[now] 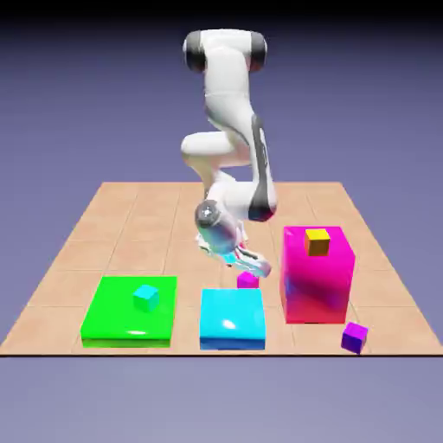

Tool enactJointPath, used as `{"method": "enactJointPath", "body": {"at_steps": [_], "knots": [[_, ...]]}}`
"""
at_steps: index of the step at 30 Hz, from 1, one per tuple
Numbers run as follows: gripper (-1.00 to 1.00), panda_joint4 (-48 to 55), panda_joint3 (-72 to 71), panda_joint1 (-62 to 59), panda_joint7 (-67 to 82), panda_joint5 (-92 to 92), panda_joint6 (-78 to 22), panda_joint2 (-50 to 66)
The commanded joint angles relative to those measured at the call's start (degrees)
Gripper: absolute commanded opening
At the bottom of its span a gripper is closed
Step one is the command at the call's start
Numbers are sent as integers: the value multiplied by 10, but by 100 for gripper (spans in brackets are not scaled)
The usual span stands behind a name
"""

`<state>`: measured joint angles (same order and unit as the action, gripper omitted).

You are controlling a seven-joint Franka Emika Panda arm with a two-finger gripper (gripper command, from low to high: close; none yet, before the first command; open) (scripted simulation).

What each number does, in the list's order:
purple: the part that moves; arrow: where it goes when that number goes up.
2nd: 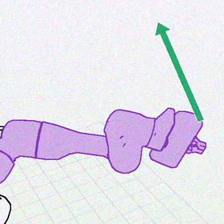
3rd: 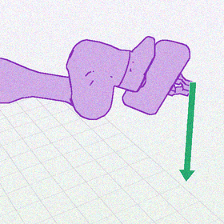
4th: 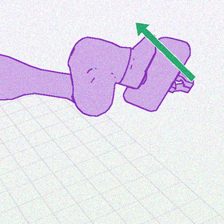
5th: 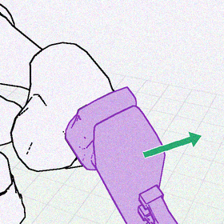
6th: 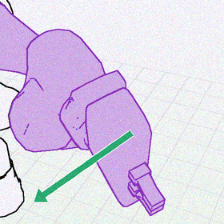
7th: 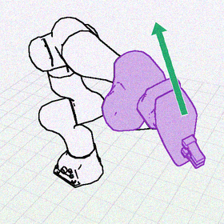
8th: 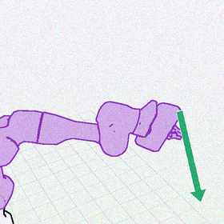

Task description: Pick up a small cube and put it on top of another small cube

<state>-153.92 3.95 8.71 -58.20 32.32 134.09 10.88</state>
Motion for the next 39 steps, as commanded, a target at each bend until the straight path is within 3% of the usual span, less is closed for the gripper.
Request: {"method": "enactJointPath", "body": {"at_steps": [1, 4, 5, 11, 15, 29, 36, 39], "knots": [[0, -1, -10, 0, 13, 19, 20, 21], [0, -3, -30, 0, 41, 58, 62, 64], [-100, -3, -30, 0, 41, 58, 62, 64], [-100, 2, 19, 0, -26, -36, -38, -40], [-100, 15, -12, -17, -26, -17, -48, -54], [-100, 174, -30, -34, -374, 91, -163, -173], [-100, 218, -120, -27, -549, 57, -219, -228], [-100, 207, -128, -22, -545, 67, -195, -218]]}}
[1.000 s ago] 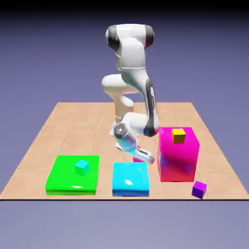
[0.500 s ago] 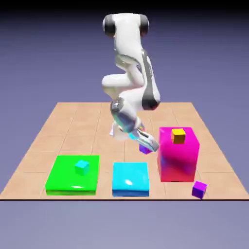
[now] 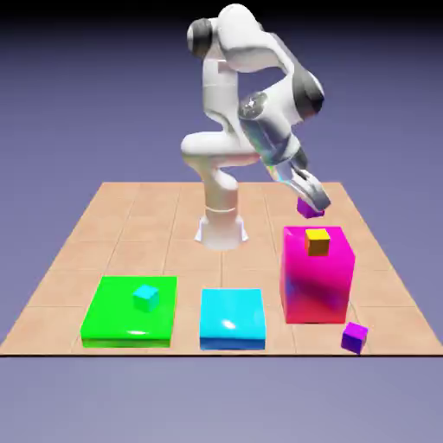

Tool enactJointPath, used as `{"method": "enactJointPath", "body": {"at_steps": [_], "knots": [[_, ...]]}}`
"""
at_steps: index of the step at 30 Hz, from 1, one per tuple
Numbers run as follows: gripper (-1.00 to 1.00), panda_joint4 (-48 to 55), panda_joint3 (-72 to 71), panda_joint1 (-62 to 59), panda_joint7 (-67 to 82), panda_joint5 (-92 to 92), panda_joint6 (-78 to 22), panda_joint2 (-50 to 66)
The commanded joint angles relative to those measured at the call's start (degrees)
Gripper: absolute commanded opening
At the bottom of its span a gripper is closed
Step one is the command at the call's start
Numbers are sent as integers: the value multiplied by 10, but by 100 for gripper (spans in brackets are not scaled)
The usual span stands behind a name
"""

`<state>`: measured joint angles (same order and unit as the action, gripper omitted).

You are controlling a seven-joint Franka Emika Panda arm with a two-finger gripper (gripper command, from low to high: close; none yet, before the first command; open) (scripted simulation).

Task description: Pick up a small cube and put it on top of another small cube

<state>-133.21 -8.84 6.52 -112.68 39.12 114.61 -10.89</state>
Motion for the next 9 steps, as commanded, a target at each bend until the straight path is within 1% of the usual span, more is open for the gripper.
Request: {"method": "enactJointPath", "body": {"at_steps": [1, 3, 4, 5, 9], "knots": [[-100, -12, -7, 6, 7, 9, 24, 11], [-100, -35, -19, 17, 20, 28, 70, 32], [100, -35, -19, 17, 20, 28, 70, 32], [100, -35, -19, 17, 20, 28, 70, 32], [100, 12, 7, -6, -8, -11, -25, -11]]}}
